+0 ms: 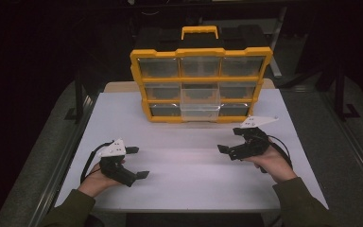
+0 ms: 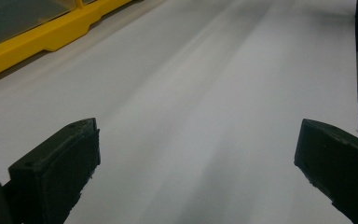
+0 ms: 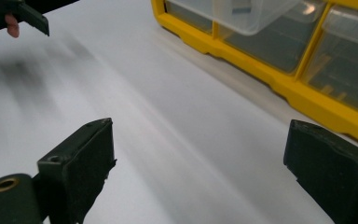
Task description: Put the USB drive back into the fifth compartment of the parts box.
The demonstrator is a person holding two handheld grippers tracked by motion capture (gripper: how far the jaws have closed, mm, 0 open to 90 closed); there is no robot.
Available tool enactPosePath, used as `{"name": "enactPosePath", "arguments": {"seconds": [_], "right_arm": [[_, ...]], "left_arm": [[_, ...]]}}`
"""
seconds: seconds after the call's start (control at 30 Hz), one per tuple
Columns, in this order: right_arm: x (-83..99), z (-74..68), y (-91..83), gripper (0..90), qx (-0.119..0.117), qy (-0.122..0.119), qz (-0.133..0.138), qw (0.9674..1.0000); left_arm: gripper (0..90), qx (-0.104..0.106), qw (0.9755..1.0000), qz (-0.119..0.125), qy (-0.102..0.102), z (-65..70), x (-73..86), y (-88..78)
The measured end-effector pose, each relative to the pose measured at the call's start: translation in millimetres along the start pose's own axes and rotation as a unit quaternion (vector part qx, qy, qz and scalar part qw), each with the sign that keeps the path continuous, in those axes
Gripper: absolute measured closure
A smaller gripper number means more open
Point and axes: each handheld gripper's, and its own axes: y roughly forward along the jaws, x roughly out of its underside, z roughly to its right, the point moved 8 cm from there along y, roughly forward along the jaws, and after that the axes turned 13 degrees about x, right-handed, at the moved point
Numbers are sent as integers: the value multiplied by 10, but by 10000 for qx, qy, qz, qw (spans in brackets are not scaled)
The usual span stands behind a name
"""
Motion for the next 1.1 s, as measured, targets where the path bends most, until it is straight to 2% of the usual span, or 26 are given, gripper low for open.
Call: {"name": "enactPosePath", "arguments": {"seconds": [0.37, 0.73, 0.87, 1.1], "right_arm": [[193, -39, 5, 75, -4, 45, -16, 10000], [369, -101, 37, 55, -74, -65, -39, 9999], [487, -134, 35, 40, -146, -115, -50, 9998], [605, -113, 20, 32, -149, -39, -5, 9999]], "left_arm": [[0, 2, 10000, 6, -9, 9, 4, -4], [0, -9, 10000, 16, -20, 13, 21, -24], [0, -15, 10000, 21, -19, 16, 26, -35], [0, 2, 10000, 29, -30, 23, 41, -41]]}}
